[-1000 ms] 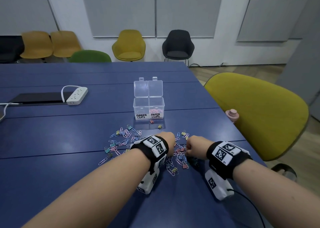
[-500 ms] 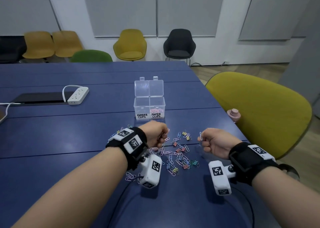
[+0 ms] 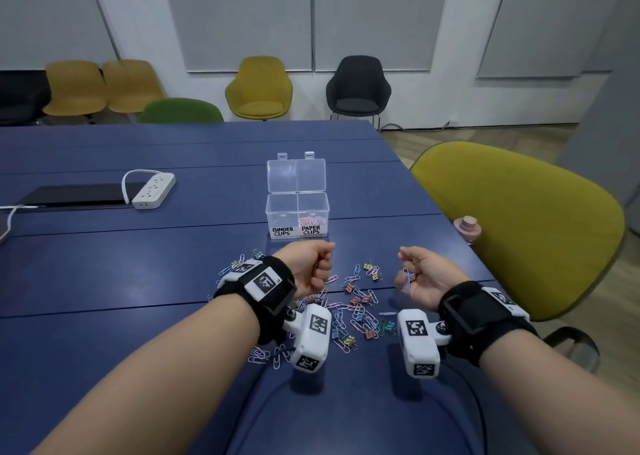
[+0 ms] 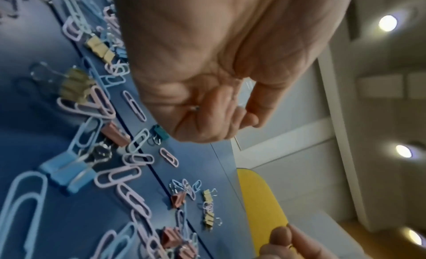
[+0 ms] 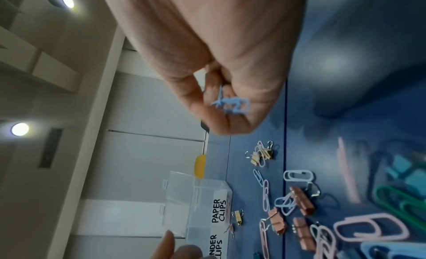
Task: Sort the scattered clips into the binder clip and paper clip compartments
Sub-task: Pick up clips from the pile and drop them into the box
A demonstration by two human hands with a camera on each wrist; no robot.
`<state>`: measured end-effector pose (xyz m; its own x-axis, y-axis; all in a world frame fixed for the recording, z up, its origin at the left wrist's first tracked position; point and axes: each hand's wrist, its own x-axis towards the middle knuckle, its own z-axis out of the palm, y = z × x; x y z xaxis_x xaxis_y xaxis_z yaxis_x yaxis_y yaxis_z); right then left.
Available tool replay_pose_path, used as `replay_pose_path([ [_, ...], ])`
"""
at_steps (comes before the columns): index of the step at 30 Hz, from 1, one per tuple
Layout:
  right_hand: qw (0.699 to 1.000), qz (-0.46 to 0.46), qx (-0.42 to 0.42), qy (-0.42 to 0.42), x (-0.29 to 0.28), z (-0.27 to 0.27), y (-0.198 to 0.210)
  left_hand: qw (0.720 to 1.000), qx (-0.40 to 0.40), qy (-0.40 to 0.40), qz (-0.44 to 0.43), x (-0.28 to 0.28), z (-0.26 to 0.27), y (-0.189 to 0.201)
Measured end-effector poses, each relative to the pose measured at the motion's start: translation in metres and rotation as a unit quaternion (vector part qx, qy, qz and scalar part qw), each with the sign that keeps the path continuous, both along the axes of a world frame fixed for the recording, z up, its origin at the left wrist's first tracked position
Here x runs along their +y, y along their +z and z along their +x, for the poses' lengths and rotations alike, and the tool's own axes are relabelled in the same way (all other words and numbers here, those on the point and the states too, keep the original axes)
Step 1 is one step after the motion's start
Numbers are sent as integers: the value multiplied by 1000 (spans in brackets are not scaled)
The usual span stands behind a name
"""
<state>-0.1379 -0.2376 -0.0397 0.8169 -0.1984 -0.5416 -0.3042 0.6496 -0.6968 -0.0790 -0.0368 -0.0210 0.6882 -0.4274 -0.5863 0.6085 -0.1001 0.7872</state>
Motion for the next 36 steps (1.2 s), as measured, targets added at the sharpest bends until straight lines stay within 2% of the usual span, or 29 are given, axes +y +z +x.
replay_pose_path([
  [2, 1000, 17, 9, -14, -1, 7, -3, 998, -37, -12, 52, -7, 2, -1],
  [4, 1000, 21, 17, -10, -2, 12, -5, 983, -111, -51, 137, -13, 2, 3],
  [5, 1000, 13, 21, -4, -2, 14, -5, 962, -167, -82, 198, -16, 3, 4],
  [8, 998, -32, 28, 47, -1, 20, -5, 867, -322, -170, 340, -26, 5, 6],
  [10, 987, -126, 38, 94, -2, 25, -2, 821, -371, -199, 386, -34, 7, 5],
  [11, 969, -211, 41, 119, -1, 27, 3, 803, -385, -209, 404, -38, 9, 5],
  [12, 934, -321, 44, 150, -1, 29, 6, 787, -397, -221, 418, -41, 10, 5],
  [13, 879, -435, 43, 189, -1, 31, 10, 772, -407, -237, 427, -45, 13, 5],
  [14, 810, -538, 39, 231, -2, 34, 12, 755, -420, -253, 435, -48, 15, 5],
  [16, 677, -676, 34, 290, -2, 41, 12, 730, -434, -283, 445, -55, 20, 4],
  [17, 627, -716, 36, 304, -2, 43, 11, 720, -436, -297, 451, -58, 22, 2],
  [18, 591, -742, 38, 314, -2, 45, 9, 710, -437, -308, 458, -60, 25, 0],
  [20, 552, -765, 39, 330, -1, 49, 6, 699, -435, -319, 470, -65, 30, -6],
  [23, 527, -768, 49, 359, 1, 55, 4, 695, -414, -330, 486, -71, 36, -12],
  [29, 515, -767, 51, 379, 8, 61, 3, 695, -405, -326, 497, -74, 42, -18],
  [36, 509, -759, 62, 401, 8, 55, 2, 654, -395, -370, 529, -75, 39, -22],
])
